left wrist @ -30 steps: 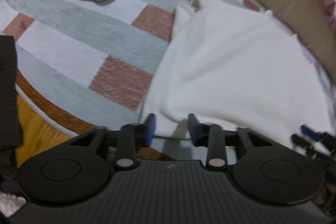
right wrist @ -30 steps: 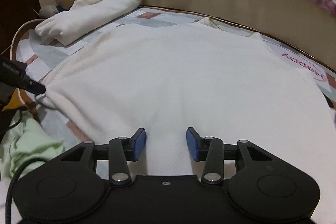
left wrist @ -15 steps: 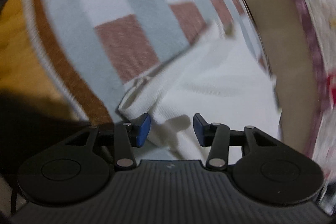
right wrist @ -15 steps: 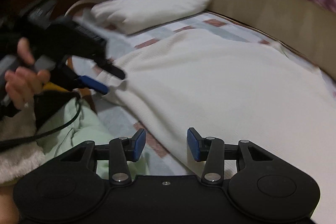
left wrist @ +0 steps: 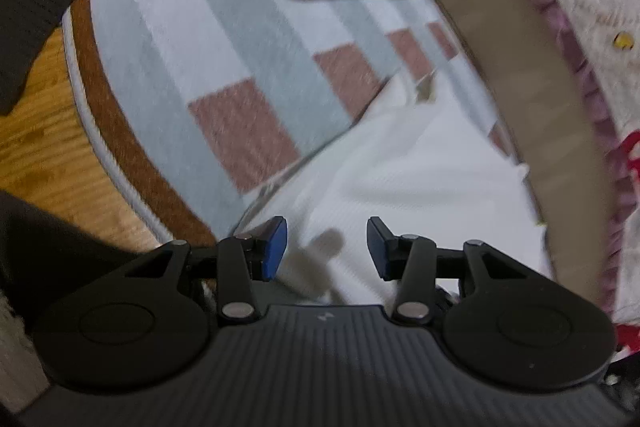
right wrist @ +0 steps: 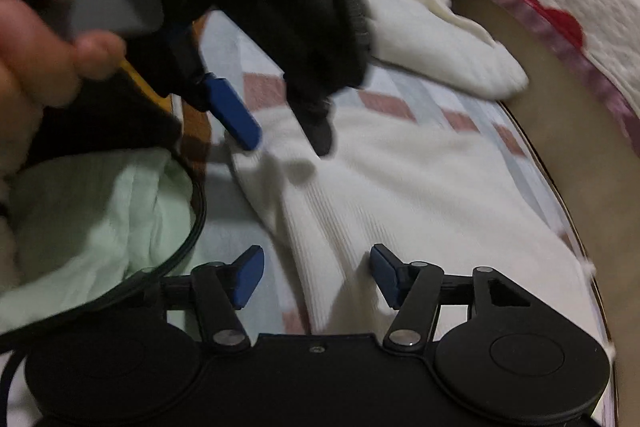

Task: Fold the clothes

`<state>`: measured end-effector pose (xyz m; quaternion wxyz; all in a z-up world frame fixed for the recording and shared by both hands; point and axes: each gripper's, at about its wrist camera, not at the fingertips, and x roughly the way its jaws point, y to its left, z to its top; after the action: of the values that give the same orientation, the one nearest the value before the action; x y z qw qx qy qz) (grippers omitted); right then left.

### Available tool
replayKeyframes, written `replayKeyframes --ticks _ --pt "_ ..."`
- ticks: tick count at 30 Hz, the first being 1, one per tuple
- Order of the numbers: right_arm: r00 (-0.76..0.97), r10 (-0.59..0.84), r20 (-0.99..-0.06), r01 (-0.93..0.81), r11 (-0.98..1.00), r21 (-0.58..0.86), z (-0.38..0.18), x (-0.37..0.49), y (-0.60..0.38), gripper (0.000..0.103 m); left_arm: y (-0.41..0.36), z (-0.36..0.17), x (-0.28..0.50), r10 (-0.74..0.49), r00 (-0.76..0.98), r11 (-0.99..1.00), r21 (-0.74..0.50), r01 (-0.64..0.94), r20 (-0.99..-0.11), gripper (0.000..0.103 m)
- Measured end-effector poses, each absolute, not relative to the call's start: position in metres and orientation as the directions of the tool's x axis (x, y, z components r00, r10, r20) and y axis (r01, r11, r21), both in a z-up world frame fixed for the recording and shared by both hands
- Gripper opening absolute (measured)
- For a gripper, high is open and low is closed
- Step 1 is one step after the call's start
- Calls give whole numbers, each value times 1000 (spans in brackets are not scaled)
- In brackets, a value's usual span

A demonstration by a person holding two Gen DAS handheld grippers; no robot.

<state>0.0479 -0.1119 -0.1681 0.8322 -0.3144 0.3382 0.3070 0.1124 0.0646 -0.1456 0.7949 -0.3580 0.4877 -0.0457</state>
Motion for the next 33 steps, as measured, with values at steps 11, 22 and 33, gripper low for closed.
replayKeyframes --ticks 11,22,33 --pt "524 527 -669 -469 834 289 -135 101 -176 12 63 -143 118 -508 524 696 -684 -217 -683 49" --pt "518 618 -592 -391 786 479 -136 91 -194 12 28 -116 127 -383 659 869 -495 19 -647 8" --pt "405 601 -689 -488 779 393 -168 80 -161 37 32 -87 123 -119 686 989 -150 15 -717 13"
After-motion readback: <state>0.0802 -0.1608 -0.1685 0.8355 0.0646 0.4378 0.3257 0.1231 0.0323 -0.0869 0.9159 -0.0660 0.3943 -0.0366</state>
